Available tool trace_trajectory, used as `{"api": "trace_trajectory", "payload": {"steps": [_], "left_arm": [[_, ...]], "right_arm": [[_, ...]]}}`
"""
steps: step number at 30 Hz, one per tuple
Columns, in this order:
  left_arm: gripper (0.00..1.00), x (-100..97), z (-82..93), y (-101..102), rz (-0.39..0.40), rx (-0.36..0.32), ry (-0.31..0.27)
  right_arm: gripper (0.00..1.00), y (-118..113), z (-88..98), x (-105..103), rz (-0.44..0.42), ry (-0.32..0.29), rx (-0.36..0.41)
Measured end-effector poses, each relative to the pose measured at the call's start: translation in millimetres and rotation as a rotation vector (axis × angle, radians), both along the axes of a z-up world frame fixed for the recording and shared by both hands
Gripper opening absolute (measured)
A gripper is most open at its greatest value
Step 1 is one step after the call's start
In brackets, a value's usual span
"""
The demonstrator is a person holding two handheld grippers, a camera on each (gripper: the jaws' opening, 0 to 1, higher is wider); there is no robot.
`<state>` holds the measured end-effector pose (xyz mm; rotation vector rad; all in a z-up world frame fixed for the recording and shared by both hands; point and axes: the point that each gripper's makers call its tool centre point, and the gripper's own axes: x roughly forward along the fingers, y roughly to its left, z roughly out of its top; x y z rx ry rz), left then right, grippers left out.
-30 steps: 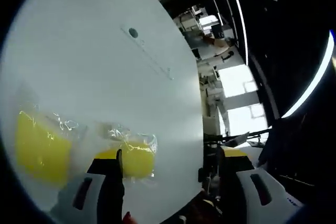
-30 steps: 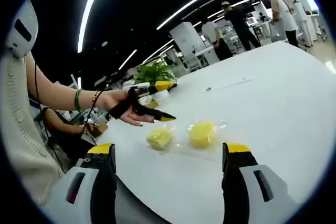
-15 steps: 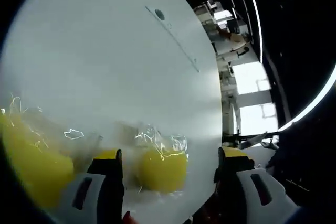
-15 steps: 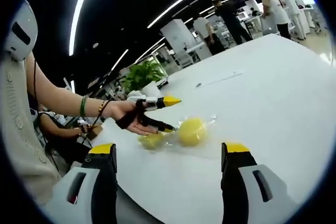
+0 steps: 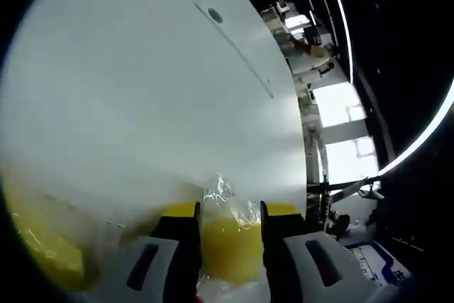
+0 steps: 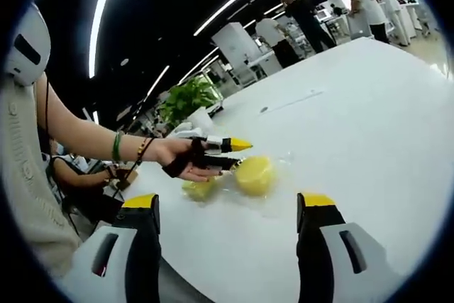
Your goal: Compare the silicone blocks by pressing each to a similar depth, holding the contact briefly, and releasing to observe deformation and rebound differences across the visible hardness samples.
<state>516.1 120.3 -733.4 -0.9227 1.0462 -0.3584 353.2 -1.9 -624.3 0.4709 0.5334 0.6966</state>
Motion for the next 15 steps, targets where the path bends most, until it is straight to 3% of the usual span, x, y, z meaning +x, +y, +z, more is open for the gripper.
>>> {"api": "trace_trajectory", "payload": {"steps": [3, 8, 15], "left_arm": [[0.17, 0.1, -7.4, -2.9, -0.037, 0.042, 0.005], [0.14, 1.1, -9.8, -10.8, -0.075, 0.056, 0.002], [0.00, -1.5, -6.4, -17.8, -0.128, 0.068, -0.030]], "right_arm": [[0.72, -1.2, -2.3, 0.7, -0.002, 0.005, 0.001], [0.71, -1.6, -2.8, 0.5, -0.006, 0.008, 0.004], [0.68, -1.6, -1.6, 0.9, -0.009, 0.004, 0.006]]}}
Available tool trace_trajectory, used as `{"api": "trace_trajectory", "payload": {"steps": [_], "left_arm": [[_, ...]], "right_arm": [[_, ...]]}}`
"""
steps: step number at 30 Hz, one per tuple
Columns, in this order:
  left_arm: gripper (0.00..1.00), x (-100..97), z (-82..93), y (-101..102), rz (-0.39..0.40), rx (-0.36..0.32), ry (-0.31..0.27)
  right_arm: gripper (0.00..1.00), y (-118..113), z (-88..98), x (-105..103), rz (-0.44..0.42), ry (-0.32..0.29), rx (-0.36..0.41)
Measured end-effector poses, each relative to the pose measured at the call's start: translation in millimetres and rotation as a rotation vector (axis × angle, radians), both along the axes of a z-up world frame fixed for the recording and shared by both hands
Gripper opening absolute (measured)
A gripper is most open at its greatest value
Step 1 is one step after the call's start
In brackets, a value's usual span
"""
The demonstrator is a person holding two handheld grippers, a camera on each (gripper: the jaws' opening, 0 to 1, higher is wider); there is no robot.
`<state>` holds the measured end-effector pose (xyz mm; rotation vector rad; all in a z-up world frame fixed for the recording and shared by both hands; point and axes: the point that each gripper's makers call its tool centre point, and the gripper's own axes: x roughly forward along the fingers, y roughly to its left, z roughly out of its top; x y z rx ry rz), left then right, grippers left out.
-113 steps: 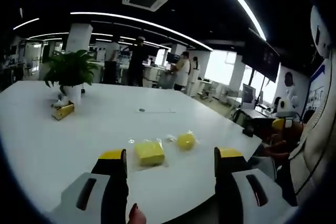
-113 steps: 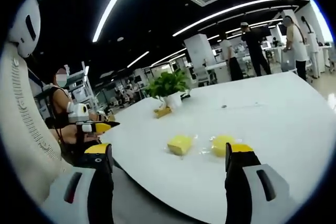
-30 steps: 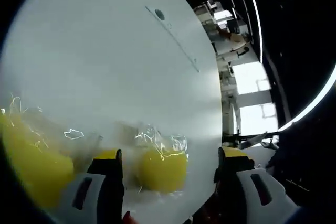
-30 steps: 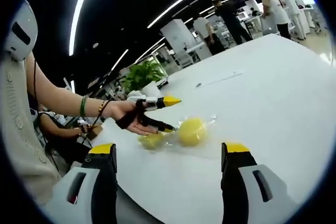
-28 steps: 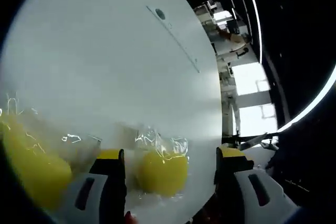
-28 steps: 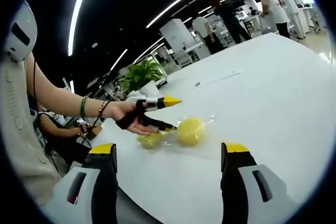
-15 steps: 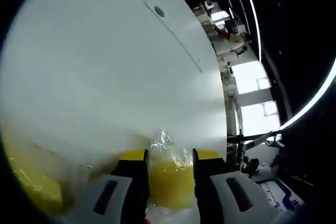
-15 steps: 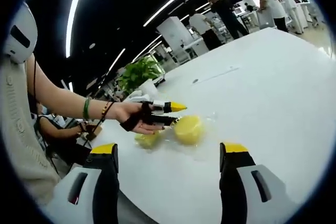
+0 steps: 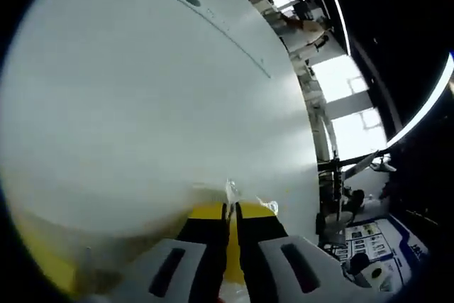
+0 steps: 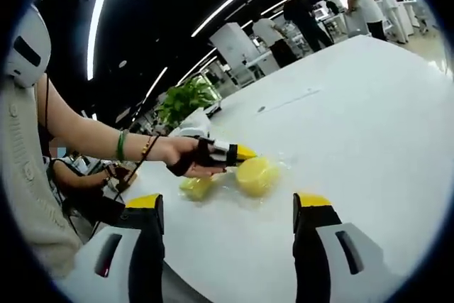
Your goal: Compare the silicone blocks by pressing each to a similar depth, holding the contact briefly, and releasing to observe deformation and rebound differences across the visible hardness samples.
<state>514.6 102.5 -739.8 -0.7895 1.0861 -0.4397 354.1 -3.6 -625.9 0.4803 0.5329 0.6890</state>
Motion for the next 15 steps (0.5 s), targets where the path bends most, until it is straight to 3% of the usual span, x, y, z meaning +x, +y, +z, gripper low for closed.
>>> {"api": "trace_trajectory", "payload": {"steps": [11, 13, 15], "left_arm": [[0.00, 6.3, 13.6, -6.2, -0.004, -0.002, -0.048], [0.00, 5.9, 22.4, -9.9, -0.030, -0.002, -0.072], [0.00, 4.5, 31.9, -14.8, -0.097, 0.011, -0.134]], "right_arm": [[0.67, 0.0, 6.7, -3.6, 0.008, -0.019, -0.015], [0.68, -0.5, 9.1, -4.3, 0.005, -0.024, -0.015], [0.68, -0.2, 12.8, -5.1, 0.004, -0.034, -0.014]]}}
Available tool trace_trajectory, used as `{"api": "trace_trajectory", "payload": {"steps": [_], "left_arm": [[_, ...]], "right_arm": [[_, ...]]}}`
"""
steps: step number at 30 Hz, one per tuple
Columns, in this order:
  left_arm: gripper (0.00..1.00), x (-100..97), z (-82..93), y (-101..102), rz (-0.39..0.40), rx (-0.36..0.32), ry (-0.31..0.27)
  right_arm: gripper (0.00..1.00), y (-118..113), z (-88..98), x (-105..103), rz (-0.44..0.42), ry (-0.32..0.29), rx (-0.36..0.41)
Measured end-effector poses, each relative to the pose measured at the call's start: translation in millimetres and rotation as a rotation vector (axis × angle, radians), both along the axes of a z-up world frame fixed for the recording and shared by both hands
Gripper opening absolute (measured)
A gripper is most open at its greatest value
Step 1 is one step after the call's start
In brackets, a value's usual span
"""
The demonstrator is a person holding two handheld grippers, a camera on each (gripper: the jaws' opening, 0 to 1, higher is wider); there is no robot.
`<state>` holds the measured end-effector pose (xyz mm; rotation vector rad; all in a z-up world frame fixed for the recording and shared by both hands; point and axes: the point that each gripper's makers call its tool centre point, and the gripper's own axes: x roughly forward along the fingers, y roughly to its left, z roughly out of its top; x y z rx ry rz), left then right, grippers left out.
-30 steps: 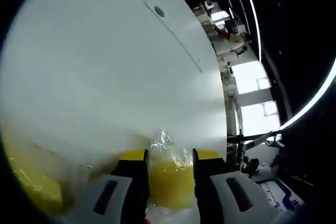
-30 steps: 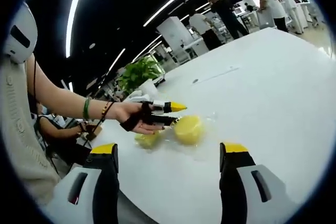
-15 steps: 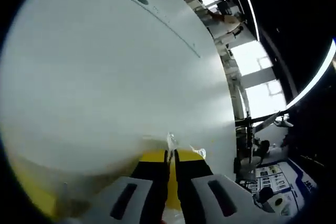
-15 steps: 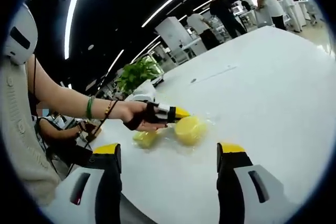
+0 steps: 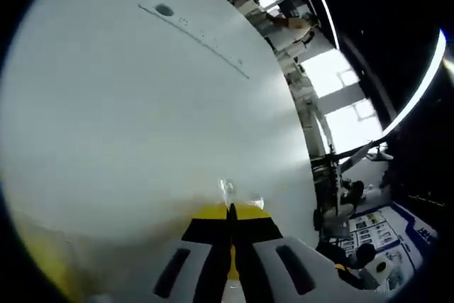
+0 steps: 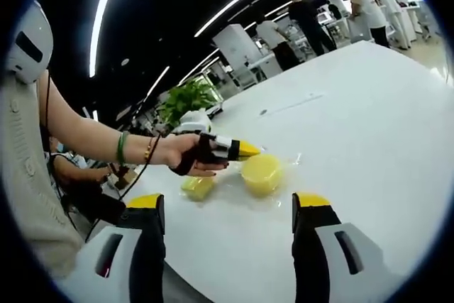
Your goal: Compare the silicone blocks by pressing each to a similar depth, holding the contact briefly, and releasing to observe deformation and rebound differences across the visible hardness samples.
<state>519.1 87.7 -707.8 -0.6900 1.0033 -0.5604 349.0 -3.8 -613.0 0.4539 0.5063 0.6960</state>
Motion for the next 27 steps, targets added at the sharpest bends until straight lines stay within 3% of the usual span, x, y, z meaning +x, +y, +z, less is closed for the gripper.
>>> {"api": "trace_trajectory", "payload": {"steps": [2, 11, 16, 22, 25, 27], "left_arm": [[0.00, -2.2, 7.6, -2.2, -0.027, 0.025, -0.036], [0.00, -20.2, 38.2, -3.9, -0.066, 0.021, -0.084], [0.00, -30.8, 52.8, 0.8, -0.117, 0.089, -0.178], [0.00, -49.6, 84.6, 1.9, -0.174, 0.127, -0.320], [0.00, -61.1, 96.5, 0.5, -0.200, 0.137, -0.373], [0.00, -70.7, 102.4, 0.7, -0.207, 0.129, -0.370]], "right_arm": [[0.68, 0.9, 2.6, -0.9, 0.002, -0.008, -0.001], [0.69, 5.5, 17.2, -10.5, 0.010, -0.050, -0.004], [0.69, 4.4, 26.6, -18.3, 0.000, -0.074, -0.005], [0.69, 9.0, 38.4, -28.6, 0.009, -0.102, -0.014], [0.69, 11.5, 46.2, -33.9, 0.014, -0.121, -0.017], [0.69, 13.4, 50.2, -37.0, 0.019, -0.131, -0.022]]}}
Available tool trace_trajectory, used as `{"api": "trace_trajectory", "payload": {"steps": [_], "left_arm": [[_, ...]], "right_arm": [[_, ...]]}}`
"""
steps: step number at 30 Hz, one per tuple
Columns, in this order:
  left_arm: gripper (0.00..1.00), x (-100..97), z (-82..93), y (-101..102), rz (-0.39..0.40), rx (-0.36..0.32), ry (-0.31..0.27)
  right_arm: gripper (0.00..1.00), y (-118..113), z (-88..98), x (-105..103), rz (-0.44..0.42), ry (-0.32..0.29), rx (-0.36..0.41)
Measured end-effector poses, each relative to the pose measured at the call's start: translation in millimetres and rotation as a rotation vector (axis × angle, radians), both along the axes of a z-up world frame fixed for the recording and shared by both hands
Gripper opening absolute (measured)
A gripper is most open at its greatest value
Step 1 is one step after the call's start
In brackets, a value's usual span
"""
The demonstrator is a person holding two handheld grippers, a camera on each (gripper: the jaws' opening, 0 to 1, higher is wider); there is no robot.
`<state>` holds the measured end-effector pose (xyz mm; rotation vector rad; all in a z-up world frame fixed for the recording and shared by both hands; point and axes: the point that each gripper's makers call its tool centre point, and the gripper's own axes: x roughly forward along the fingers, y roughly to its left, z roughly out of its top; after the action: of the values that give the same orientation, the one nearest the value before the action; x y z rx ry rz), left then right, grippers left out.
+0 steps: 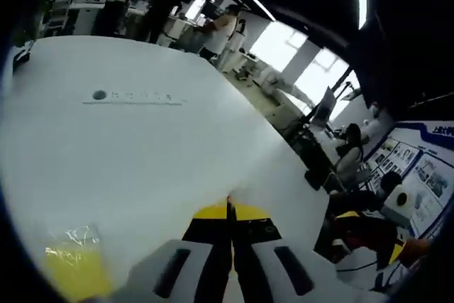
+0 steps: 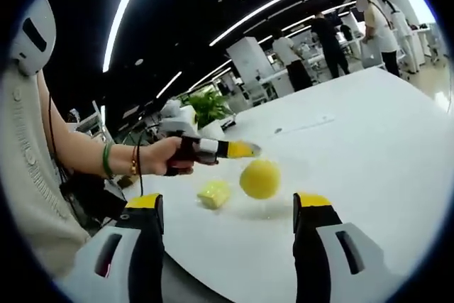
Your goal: Compare the silicone blocks by pressing each to a similar depth, holding the contact briefly, and releasing to observe deformation and rebound differences across the visible hardness samples.
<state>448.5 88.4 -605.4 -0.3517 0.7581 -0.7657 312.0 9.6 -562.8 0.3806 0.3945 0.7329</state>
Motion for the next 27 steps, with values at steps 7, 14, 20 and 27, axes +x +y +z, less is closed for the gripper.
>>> {"api": "trace_trajectory", "payload": {"steps": [7, 14, 20, 27], "left_arm": [[0.00, -22.1, 20.4, 14.2, -0.026, 0.016, -0.055], [0.00, -37.1, 61.8, 37.9, -0.010, -0.007, -0.147], [0.00, -43.9, 98.9, 61.9, 0.000, 0.000, -0.241], [0.00, -59.6, 126.2, 81.3, -0.017, 0.018, -0.307]], "right_arm": [[0.69, 8.9, 21.5, -12.2, 0.022, -0.057, -0.045], [0.70, 18.4, 44.3, -23.0, 0.070, -0.125, -0.111], [0.71, 26.1, 58.6, -26.8, 0.115, -0.172, -0.163], [0.71, 36.1, 75.2, -24.8, 0.157, -0.227, -0.212]]}}
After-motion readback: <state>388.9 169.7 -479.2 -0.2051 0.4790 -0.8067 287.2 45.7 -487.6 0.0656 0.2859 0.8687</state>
